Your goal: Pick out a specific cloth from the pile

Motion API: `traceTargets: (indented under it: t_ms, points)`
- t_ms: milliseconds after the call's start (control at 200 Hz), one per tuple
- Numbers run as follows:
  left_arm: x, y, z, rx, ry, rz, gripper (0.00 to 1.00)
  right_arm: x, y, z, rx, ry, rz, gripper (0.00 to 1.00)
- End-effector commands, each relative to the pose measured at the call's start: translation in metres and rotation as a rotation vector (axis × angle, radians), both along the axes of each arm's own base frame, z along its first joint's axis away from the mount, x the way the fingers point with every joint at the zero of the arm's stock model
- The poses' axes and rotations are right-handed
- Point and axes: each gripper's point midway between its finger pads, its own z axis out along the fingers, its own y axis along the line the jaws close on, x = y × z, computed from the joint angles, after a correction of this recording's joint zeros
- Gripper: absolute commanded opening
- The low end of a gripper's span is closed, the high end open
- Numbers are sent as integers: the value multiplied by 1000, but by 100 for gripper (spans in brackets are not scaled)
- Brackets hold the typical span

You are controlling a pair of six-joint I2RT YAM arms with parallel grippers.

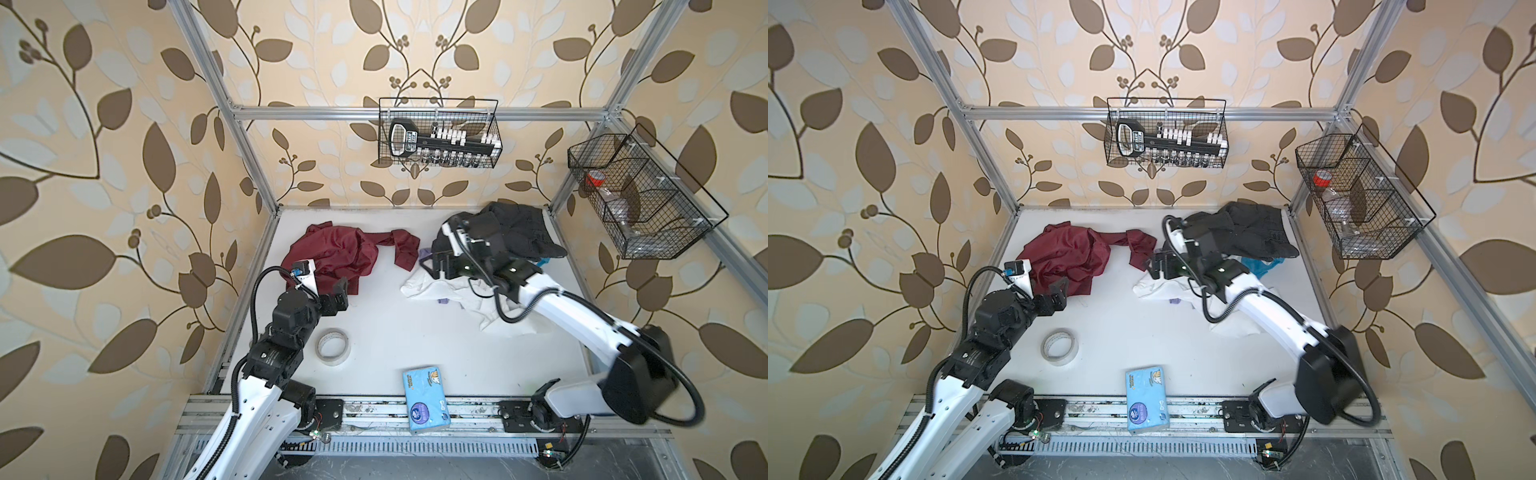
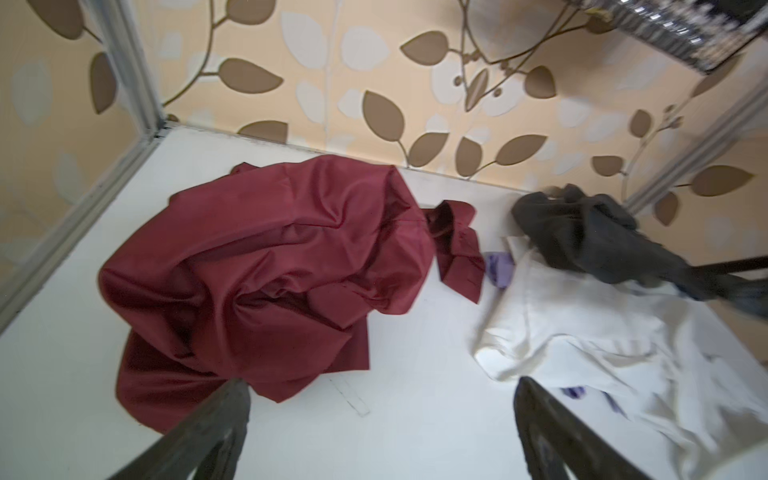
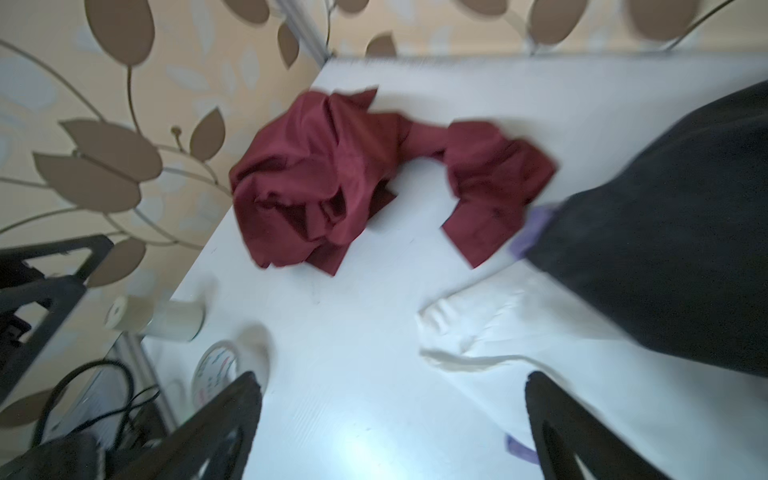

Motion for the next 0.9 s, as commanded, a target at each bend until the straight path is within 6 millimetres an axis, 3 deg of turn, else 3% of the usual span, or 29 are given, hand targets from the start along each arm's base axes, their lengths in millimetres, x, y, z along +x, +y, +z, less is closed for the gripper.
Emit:
traceTargets:
  t_ms: [0,80,195,285,500,640,770,875,900]
  points:
    - [21,32,-9,140,-81,189,99,1,-72,-15,-174,-75,-191,100]
    - [31,43,-28,226,-83,250,99,-3,-116,-17,-188,-157,-300,100]
    - [46,39,-50,293,-24,223,99,-6,-171,-32,-214,-234,-481,100]
    - [56,36,-63,311,-10,197,99,-6,-199,-48,-250,-287,-584,100]
    - [60,47,-88,243,-51,232,99,-1,-235,-80,-365,-352,-707,100]
    - [66,53,-90,232,-56,237,99,8,-248,-93,-326,-374,-736,100]
    - [71,57,-92,253,-87,241,99,21,-249,-105,-276,-390,-719,100]
    - [75,68,-106,232,-104,279,99,29,-241,-128,-281,-358,-661,100]
    - [78,66,-110,232,-95,260,99,29,-239,-125,-275,-387,-650,99]
